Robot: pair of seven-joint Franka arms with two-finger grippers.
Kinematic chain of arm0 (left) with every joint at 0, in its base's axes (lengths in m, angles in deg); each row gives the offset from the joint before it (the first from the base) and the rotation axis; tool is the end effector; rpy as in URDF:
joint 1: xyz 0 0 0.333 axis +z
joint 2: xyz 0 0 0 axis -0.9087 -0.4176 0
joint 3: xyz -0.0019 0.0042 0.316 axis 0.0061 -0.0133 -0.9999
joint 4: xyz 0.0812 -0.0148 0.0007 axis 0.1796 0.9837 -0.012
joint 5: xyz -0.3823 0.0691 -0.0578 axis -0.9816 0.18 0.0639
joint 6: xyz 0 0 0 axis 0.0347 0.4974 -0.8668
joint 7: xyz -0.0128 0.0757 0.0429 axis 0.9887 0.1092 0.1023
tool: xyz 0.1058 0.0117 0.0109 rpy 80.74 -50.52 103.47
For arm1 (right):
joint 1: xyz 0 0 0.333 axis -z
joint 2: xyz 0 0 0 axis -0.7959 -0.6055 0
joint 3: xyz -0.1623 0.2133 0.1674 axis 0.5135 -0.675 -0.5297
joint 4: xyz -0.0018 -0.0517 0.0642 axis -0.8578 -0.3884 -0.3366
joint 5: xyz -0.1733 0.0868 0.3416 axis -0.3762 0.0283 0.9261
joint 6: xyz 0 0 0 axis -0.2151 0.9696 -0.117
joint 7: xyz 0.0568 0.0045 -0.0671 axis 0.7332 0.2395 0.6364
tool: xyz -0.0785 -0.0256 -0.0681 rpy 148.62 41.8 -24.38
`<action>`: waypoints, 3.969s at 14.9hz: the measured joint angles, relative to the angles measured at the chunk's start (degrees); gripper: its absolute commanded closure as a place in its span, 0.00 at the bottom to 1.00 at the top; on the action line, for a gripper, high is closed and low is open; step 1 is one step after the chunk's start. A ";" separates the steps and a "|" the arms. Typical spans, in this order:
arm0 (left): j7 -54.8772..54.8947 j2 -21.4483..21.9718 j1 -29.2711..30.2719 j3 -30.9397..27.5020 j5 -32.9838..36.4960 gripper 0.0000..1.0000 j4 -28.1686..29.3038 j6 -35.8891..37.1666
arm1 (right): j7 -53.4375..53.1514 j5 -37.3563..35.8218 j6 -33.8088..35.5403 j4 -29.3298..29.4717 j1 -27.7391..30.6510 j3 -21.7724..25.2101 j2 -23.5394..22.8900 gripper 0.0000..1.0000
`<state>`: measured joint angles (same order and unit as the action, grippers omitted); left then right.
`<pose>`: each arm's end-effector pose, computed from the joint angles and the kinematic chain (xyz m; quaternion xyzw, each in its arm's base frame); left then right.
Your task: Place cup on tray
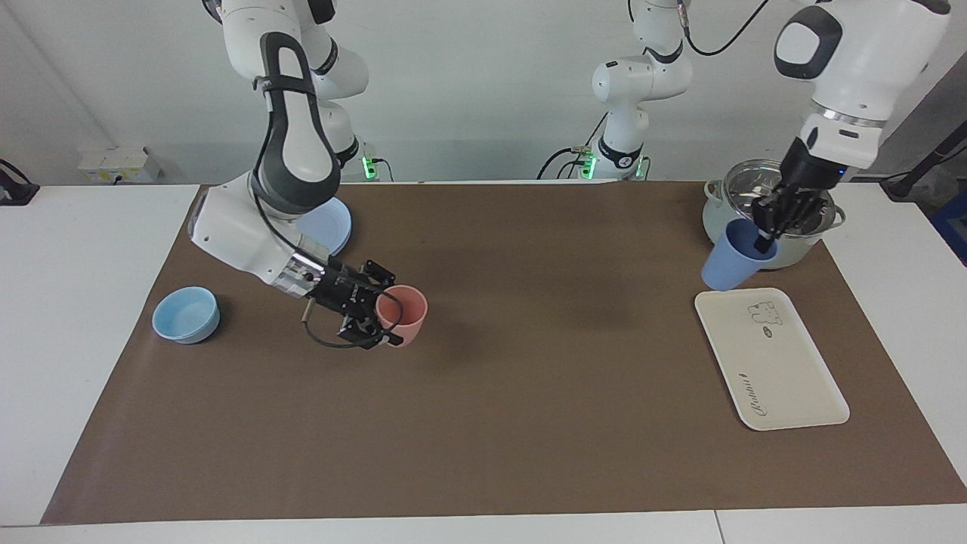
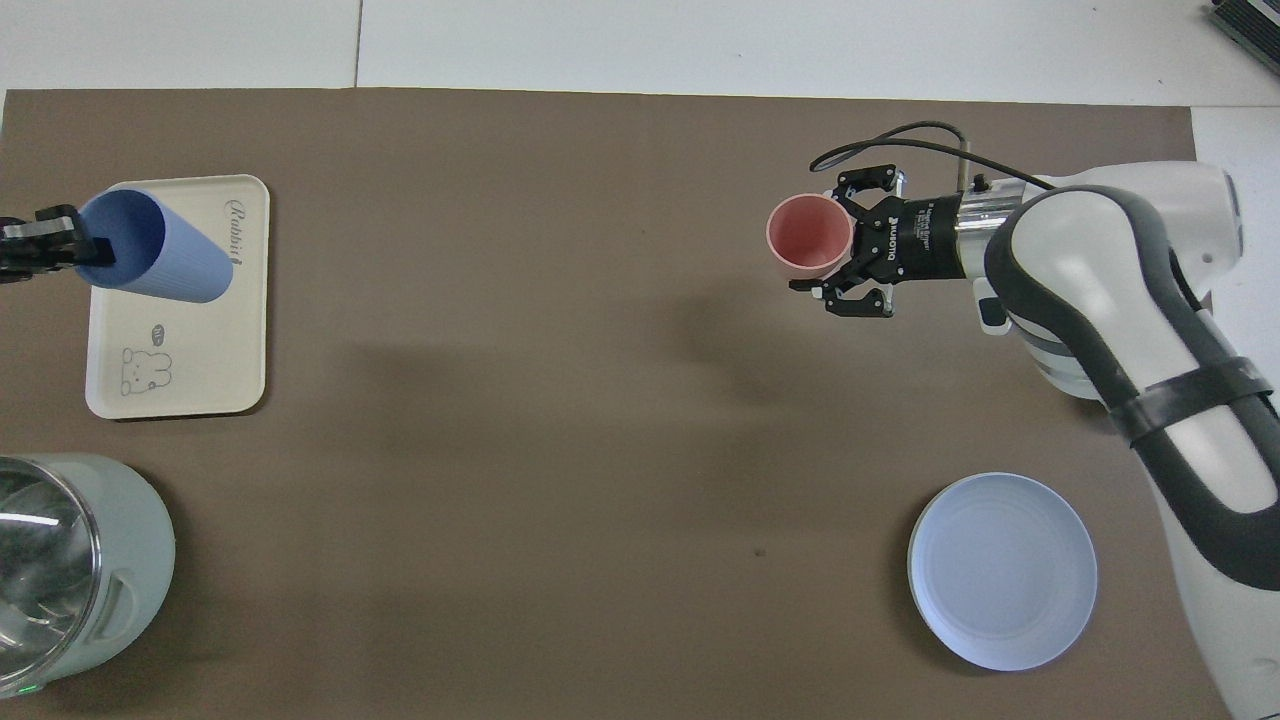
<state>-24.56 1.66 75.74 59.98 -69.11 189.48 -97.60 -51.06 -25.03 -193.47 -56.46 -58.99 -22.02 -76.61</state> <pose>0.5735 0.0443 0.5806 0.9827 0.0995 0.1374 0.0737 0.6473 0.0932 0.3953 -0.5983 0.6946 0.2385 0.3203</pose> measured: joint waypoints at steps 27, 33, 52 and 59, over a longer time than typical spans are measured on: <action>34.71 -9.86 9.23 1.65 -4.45 0.00 7.42 -12.86 | 15.96 -7.11 -1.60 -1.67 19.77 0.49 -8.02 0.01; 22.34 -4.04 1.47 2.22 6.61 0.00 -1.27 8.21 | 28.78 -25.17 -4.23 -1.50 20.01 0.72 -5.59 0.01; 7.36 0.94 -10.78 1.10 9.14 0.00 -9.70 29.64 | 56.48 -55.42 18.42 -0.73 6.75 -0.40 18.54 0.00; 7.34 0.52 -10.78 0.97 9.10 0.00 -10.30 28.91 | 57.89 -55.47 28.43 8.45 5.80 -1.06 19.57 0.00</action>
<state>-17.23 2.18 64.97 60.95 -60.01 179.18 -68.69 6.83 -80.49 -165.04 -48.02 -53.19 -23.08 -57.04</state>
